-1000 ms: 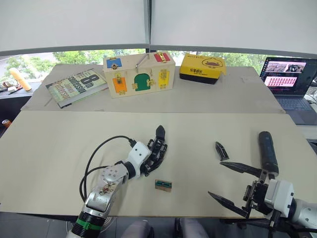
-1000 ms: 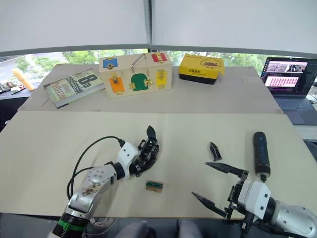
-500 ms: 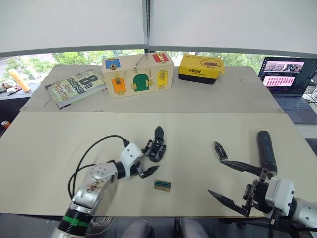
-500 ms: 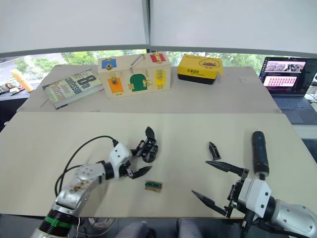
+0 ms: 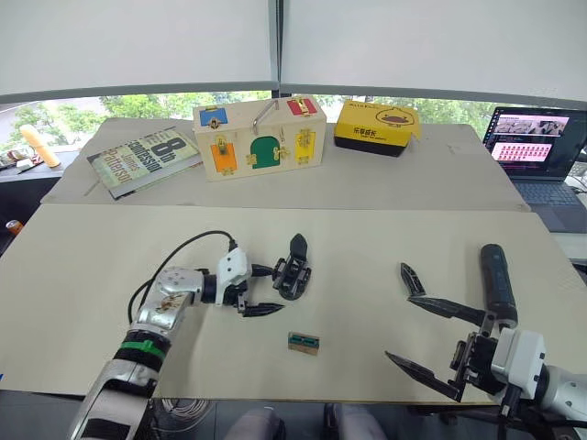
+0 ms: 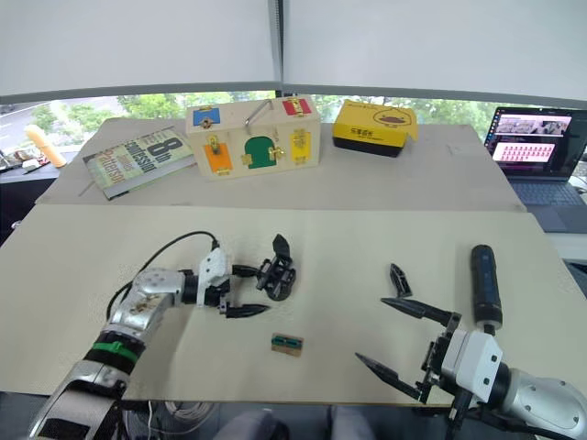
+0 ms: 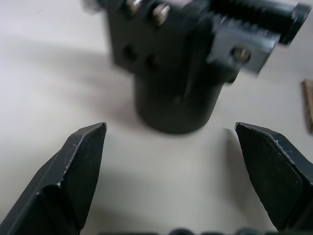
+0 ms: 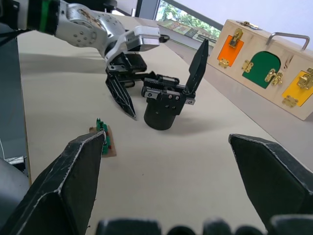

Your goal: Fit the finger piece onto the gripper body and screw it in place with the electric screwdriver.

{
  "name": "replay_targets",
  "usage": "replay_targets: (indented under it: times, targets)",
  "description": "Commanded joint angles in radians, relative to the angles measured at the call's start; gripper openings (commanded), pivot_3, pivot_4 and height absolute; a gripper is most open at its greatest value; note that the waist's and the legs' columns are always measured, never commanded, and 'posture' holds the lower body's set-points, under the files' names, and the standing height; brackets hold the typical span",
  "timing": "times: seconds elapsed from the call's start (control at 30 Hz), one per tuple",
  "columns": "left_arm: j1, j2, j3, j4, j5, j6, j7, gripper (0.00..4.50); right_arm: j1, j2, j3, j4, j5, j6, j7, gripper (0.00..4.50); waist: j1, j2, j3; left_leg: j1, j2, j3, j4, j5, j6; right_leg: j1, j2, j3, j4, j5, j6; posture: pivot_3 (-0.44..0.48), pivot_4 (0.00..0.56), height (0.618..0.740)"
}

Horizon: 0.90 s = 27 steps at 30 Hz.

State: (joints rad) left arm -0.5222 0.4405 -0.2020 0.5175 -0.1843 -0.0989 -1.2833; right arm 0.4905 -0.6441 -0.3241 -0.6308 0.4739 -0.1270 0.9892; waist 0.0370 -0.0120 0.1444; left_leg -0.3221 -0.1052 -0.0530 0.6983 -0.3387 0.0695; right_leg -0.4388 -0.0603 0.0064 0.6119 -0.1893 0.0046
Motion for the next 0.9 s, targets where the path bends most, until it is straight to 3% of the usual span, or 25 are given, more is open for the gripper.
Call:
replay_targets:
  times: [0.03,0.2,0.3,0.4,0.53,0.77,0.9]
  targets:
    - [-0.058,-0.031,-0.021,0.086,0.028,-0.063,-0.031,4.45,0.014,0.001,-0.022,-0.025,0.016,-0.025,0.002,4.5,0.0,0.0,0.0,0.0,0.0,0.0,0.0,0.0,0.0,0.0,0.0,0.0,0.0,0.0,0.0,0.0,0.15,0.74]
    - [-0.104,-0.063,-0.028,0.174,0.063,-0.115,-0.033,4.45,0.038,0.009,-0.027,-0.039,0.012,-0.03,-0.003,4.5,0.0,0.0,0.0,0.0,0.0,0.0,0.0,0.0,0.0,0.0,0.0,0.001,0.0,0.0,0.0,0.0,0.15,0.74]
    - [-0.11,-0.057,-0.023,0.21,0.074,-0.142,-0.038,3.63,0.051,0.013,-0.033,-0.041,0.01,-0.036,-0.006,4.5,0.0,0.0,0.0,0.0,0.0,0.0,0.0,0.0,0.0,0.0,0.0,0.001,0.0,0.0,0.0,0.0,0.15,0.74]
    - [-0.091,-0.052,-0.004,0.189,0.049,-0.145,-0.06,2.29,0.064,0.017,-0.035,-0.045,0.007,-0.044,-0.008,4.5,-0.001,0.0,0.0,0.0,0.0,0.0,0.0,0.0,0.0,0.0,0.0,0.001,0.001,0.0,0.0,0.0,0.15,0.74]
    - [-0.033,-0.06,0.026,0.061,0.004,-0.1,-0.029,2.31,0.08,0.022,-0.036,-0.046,0.004,-0.055,-0.012,4.5,-0.01,0.0,0.0,0.0,0.001,0.0,0.0,0.0,0.0,-0.001,0.001,0.001,0.001,0.0,0.0,0.0,0.15,0.74]
    - [0.155,-0.092,0.01,-0.362,0.026,0.215,0.227,2.31,0.092,0.039,-0.026,-0.054,-0.009,-0.061,-0.026,4.5,-0.009,0.0,0.0,0.0,0.0,0.0,0.0,-0.002,0.003,0.0,0.0,0.002,0.0,0.0,0.001,0.0,0.15,0.74]
    - [0.205,-0.091,-0.014,-0.433,0.068,0.237,0.299,2.31,0.08,0.036,-0.001,-0.073,-0.016,-0.036,-0.042,4.5,-0.003,0.0,0.0,0.0,0.0,0.0,0.0,-0.002,0.003,-0.001,0.0,0.002,0.0,0.0,0.001,0.0,0.15,0.74]
